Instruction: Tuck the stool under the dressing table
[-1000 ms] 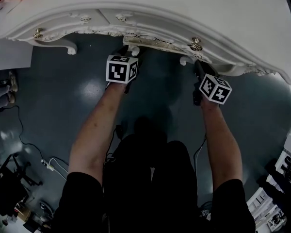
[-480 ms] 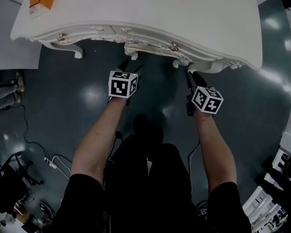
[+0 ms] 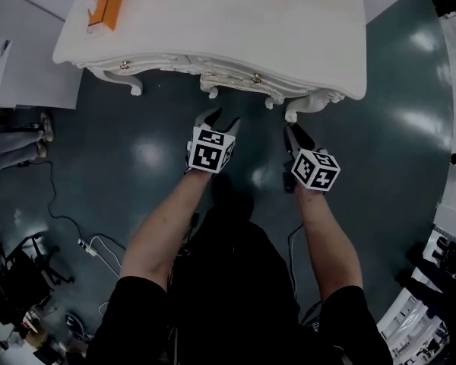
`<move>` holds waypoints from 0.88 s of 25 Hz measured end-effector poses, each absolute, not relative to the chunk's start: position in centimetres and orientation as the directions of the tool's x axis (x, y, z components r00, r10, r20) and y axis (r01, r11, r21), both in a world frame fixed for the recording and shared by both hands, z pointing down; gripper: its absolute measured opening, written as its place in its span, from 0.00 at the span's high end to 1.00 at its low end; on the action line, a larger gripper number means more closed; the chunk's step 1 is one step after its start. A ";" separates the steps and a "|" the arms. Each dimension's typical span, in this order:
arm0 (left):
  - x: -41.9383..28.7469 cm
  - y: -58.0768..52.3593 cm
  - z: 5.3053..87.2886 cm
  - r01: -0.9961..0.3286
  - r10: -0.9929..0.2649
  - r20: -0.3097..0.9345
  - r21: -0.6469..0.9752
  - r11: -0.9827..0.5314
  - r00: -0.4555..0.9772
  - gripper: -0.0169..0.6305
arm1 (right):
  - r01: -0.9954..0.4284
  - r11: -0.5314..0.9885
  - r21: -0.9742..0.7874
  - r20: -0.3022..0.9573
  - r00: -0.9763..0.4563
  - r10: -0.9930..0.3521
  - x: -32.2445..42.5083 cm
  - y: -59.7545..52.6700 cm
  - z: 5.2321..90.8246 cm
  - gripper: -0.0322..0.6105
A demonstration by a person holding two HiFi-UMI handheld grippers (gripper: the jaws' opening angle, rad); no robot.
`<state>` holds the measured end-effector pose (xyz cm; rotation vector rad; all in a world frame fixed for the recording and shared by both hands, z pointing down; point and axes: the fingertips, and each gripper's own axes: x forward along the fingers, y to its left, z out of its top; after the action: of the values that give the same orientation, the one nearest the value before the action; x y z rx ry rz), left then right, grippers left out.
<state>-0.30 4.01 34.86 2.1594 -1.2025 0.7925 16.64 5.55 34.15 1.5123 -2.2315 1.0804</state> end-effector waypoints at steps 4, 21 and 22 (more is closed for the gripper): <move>1.3 6.9 30.1 -0.871 -0.569 0.697 0.169 -0.461 0.437 0.68 | -0.866 0.245 -0.435 0.552 -0.472 -0.688 15.8 7.8 29.7 0.78; 0.7 17.4 9.3 -0.871 -0.672 0.586 0.129 -0.474 0.452 0.87 | -0.776 0.387 -0.497 0.410 -0.604 -0.684 13.4 17.5 9.3 0.80; 0.4 17.6 8.3 -0.871 -0.682 0.573 0.128 -0.474 0.455 0.90 | -0.773 0.402 -0.491 0.403 -0.610 -0.682 13.1 17.8 8.4 0.81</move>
<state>0.42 17.63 8.26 2.3043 -1.3065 0.6369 13.07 17.78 8.41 1.3129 -2.5121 0.9946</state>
